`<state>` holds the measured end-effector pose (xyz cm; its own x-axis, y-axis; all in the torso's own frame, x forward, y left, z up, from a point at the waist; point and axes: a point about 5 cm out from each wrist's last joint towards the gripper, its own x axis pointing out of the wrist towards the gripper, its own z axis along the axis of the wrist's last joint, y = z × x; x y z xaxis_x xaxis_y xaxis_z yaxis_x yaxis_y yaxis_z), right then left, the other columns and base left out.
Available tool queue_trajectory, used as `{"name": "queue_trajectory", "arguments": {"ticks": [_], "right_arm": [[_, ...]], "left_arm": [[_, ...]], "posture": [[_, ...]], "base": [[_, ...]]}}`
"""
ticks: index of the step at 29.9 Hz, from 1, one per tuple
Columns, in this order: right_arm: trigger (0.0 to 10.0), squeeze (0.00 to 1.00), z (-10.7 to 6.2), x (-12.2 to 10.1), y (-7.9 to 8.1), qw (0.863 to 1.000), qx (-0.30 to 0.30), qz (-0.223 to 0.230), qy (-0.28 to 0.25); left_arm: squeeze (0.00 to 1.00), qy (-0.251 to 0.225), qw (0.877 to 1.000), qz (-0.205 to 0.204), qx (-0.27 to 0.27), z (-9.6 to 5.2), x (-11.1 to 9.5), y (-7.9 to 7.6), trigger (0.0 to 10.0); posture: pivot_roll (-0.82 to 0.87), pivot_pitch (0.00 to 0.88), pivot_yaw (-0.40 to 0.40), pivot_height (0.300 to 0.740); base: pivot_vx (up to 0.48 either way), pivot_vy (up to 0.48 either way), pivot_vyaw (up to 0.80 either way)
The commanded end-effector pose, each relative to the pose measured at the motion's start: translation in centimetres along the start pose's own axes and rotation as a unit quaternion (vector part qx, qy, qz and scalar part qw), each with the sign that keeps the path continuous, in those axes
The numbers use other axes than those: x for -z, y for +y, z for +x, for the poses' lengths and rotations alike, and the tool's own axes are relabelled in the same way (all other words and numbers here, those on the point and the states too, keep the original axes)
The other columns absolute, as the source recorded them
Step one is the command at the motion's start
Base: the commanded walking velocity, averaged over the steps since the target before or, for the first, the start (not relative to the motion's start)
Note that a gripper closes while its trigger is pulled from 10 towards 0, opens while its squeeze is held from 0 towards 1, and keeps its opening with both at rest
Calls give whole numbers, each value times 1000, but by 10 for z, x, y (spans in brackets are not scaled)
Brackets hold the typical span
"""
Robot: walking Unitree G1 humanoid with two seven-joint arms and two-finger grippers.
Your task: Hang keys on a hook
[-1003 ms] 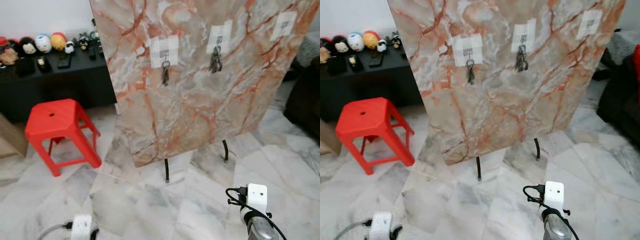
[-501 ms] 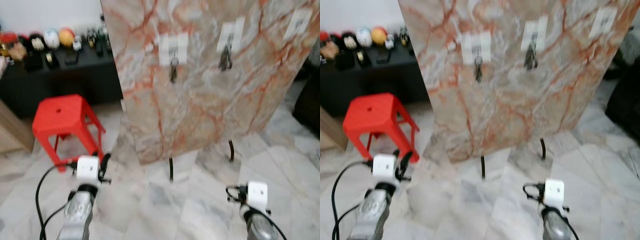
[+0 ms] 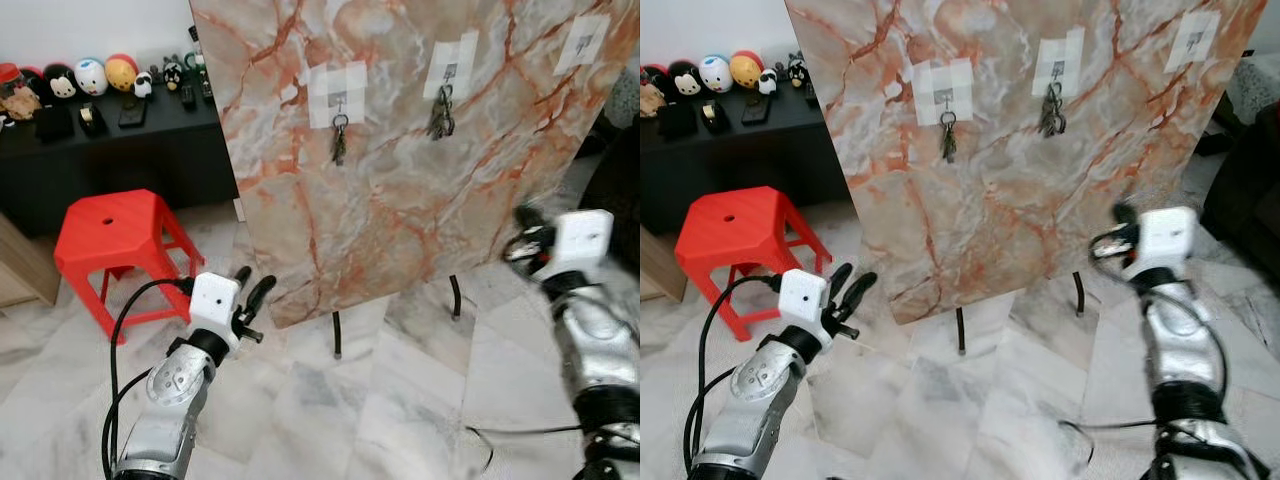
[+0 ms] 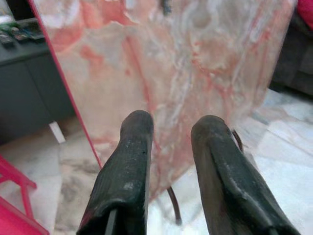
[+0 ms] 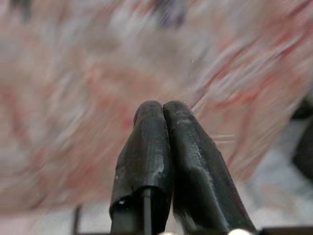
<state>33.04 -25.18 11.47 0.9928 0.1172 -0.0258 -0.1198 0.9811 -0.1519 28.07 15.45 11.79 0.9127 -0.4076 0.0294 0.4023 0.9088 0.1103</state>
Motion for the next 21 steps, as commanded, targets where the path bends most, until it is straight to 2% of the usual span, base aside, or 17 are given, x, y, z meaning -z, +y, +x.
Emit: {"name": "queue_trajectory", "arguments": {"ticks": [1, 4, 5, 6, 8, 9, 11, 12, 15, 21], "right_arm": [[10000, 0, 4, -19, 0, 999, -22, -8, -23], [10000, 0, 4, -38, 20, 991, -130, -39, -20], [10000, 0, 4, -38, 20, 991, -130, -39, -20], [10000, 0, 4, -43, 26, 985, -162, -48, -18], [10000, 0, 2, -47, 31, 980, -191, -50, -17], [10000, 0, 0, -53, 40, 971, -233, -56, -17], [10000, 0, -3, -57, 47, 961, -268, -64, -15], [10000, 0, -7, -60, 54, 950, -301, -81, -14], [10000, 0, -11, -63, 63, 939, -333, -91, -12], [10000, 0, -8, -75, 75, 935, -345, -81, -17]], "left_arm": [[0, 11, 999, -5, 32, -2, -1, -6, 10000], [0, 52, 991, 22, 119, -5, -1, -16, 10000], [0, 52, 991, 22, 119, -5, -1, -16, 10000], [0, 63, 987, 22, 145, -7, -1, -18, 10000], [0, 69, 984, 15, 163, -9, -2, -20, 10000], [0, 72, 979, 11, 190, -10, -5, -23, 10000], [0, 74, 974, 11, 213, -11, -8, -26, 10000], [0, 75, 969, 9, 233, -12, -11, -30, 10000], [0, 80, 963, 11, 258, -12, -11, -35, 10000], [0, 73, 953, 4, 294, -4, -19, -47, 10000]], "posture": [[-96, 98, -18, 740], [-94, 96, -17, 740], [-94, 96, -17, 740], [-96, 95, -19, 740], [-99, 95, -21, 740], [-98, 95, -24, 740], [-95, 93, -27, 740], [-95, 91, -28, 740], [-91, 76, -32, 740], [-80, 50, -33, 740]], "base": [[0, 0, 0], [0, 0, 0], [0, 0, 0], [0, 0, 0], [0, 0, 0], [0, 0, 0], [0, 0, 0], [0, 0, 0], [0, 0, 0], [0, 0, 0]]}}
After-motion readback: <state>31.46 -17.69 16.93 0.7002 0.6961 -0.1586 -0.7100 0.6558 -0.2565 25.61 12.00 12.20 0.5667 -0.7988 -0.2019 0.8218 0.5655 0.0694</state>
